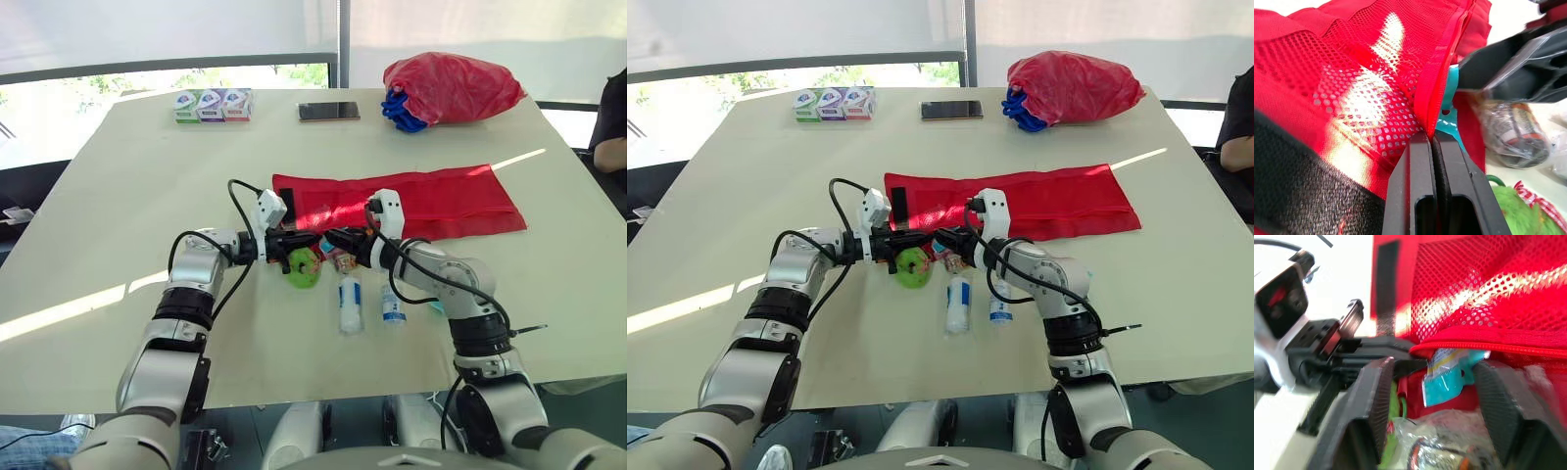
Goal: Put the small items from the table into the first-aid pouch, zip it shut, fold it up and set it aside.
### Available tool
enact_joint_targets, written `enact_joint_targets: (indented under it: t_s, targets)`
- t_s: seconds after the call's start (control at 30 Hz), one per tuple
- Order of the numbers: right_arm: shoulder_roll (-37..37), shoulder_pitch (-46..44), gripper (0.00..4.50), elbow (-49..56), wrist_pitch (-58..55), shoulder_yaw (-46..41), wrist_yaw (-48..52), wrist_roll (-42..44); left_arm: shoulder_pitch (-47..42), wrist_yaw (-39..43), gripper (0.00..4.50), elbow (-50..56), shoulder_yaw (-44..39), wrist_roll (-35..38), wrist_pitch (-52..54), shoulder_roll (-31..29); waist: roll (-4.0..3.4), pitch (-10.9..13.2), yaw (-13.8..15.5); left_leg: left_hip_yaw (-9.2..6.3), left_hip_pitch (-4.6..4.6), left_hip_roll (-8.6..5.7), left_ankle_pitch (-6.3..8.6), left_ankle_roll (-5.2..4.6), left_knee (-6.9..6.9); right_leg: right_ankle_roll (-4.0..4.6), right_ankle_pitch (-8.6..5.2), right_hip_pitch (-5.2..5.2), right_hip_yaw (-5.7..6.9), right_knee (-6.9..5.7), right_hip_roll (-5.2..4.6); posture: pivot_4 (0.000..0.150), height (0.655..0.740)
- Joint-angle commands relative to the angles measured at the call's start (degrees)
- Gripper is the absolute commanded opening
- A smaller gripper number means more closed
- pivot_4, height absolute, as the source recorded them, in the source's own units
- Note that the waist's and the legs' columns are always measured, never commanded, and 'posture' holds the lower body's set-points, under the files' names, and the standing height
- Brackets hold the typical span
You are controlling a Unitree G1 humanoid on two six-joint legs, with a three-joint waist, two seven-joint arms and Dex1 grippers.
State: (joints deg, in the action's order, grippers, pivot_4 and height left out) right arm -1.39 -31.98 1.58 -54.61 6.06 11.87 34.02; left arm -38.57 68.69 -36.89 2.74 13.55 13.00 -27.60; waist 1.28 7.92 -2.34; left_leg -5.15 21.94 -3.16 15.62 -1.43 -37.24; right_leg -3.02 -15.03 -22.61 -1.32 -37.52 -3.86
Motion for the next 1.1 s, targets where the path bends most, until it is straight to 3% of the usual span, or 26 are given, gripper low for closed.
enact_joint_targets:
  t_s: [0.03,0.13,0.2,0.27,0.73,1.1]
  targets:
    - [-4.43,-0.17,2.54,7.76,6.92,5.23,6.72,-4.28,-1.59,0.8,0.0,-1.43,0.08,-0.9,-1.55,-0.5,0.01,0.01,0.01,0.0,0.0,0.0,0.0,0.0,0.0,0.0,0.0,0.0,0.0,0.01,0.0,0.15,0.74]
    - [-9.91,-1.77,1.62,10.15,10.47,12.55,10.58,-10.89,-2.4,1.24,0.0,-2.29,0.07,-1.34,-2.57,-0.43,0.01,0.0,0.0,0.0,-0.01,-0.01,0.04,-0.07,-0.01,0.0,0.0,0.01,0.04,0.0,0.02,0.15,0.74]
    - [-10.9,-2.36,0.51,10.2,11.15,14.94,11.33,-13.29,-2.89,1.51,0.0,-2.86,-0.07,-1.48,-3.13,-0.34,0.03,0.0,0.0,0.0,-0.01,-0.01,0.02,-0.04,-0.02,-0.01,0.0,0.01,0.07,-0.01,0.02,0.15,0.74]
    - [-9.44,-2.48,0.04,9.35,10.72,15.09,10.42,-14.1,-3.29,1.68,0.0,-3.22,-0.35,-1.42,-3.53,-0.25,0.04,0.0,0.03,-0.01,0.0,0.01,-0.01,0.01,-0.03,-0.01,0.0,0.01,0.1,0.0,0.02,0.15,0.74]
    - [-2.01,-7.59,0.04,-9.97,13.48,16.46,6.02,-26.25,-2.39,3.26,0.0,-0.39,-0.68,-0.41,-3.1,0.37,0.05,0.01,0.01,-0.03,0.02,-0.02,-0.02,0.03,-0.05,0.0,0.0,-0.02,0.12,-0.01,-0.04,0.15,0.74]
    - [6.48,-12.62,0.04,-24.09,29.33,11.36,0.12,-31.52,-2.52,3.6,0.0,0.34,0.57,-0.89,-2.7,3.09,0.07,-0.01,-0.04,-0.01,-0.03,-0.02,-0.02,0.04,-0.06,0.0,0.0,-0.02,0.11,-0.11,-0.04,0.15,0.74]
